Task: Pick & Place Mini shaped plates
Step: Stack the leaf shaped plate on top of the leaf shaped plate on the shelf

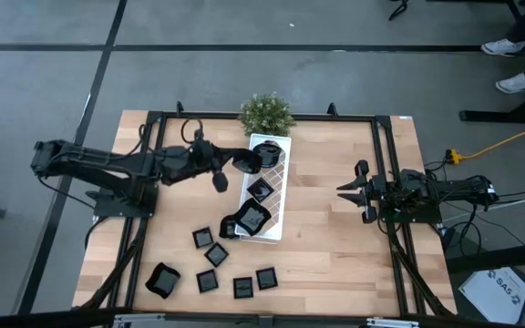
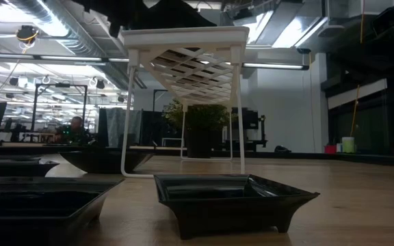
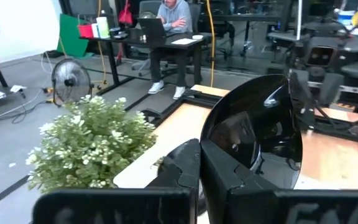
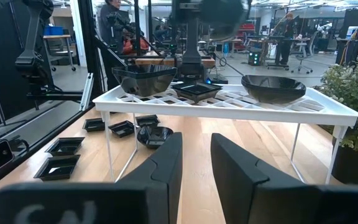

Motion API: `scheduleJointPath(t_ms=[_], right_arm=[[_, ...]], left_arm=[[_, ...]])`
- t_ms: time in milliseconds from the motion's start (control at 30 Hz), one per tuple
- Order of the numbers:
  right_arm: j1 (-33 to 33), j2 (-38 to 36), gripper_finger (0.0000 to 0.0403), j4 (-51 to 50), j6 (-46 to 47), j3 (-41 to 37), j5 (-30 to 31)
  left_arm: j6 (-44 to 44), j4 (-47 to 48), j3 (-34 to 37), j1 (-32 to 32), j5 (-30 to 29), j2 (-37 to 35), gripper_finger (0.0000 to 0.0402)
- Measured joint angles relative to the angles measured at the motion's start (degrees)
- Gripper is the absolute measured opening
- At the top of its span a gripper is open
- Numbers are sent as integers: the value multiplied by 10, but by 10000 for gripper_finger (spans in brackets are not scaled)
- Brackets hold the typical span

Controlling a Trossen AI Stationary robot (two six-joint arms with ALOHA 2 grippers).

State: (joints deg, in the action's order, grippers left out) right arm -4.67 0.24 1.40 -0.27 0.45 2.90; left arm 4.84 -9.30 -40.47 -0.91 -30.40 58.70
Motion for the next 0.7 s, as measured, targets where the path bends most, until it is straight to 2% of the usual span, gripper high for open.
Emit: scheduleJointPath(t_ms=[200,433,700], right_arm=[[0,0,85,0,0,0,0],[0,0,85,0,0,0,0],[0,0,85,0,0,0,0]], left_arm=[[4,-9,0,51,35,5,2],[4,-64,0,83,90,42,2],[4,-17,-63,101,96,101,2]])
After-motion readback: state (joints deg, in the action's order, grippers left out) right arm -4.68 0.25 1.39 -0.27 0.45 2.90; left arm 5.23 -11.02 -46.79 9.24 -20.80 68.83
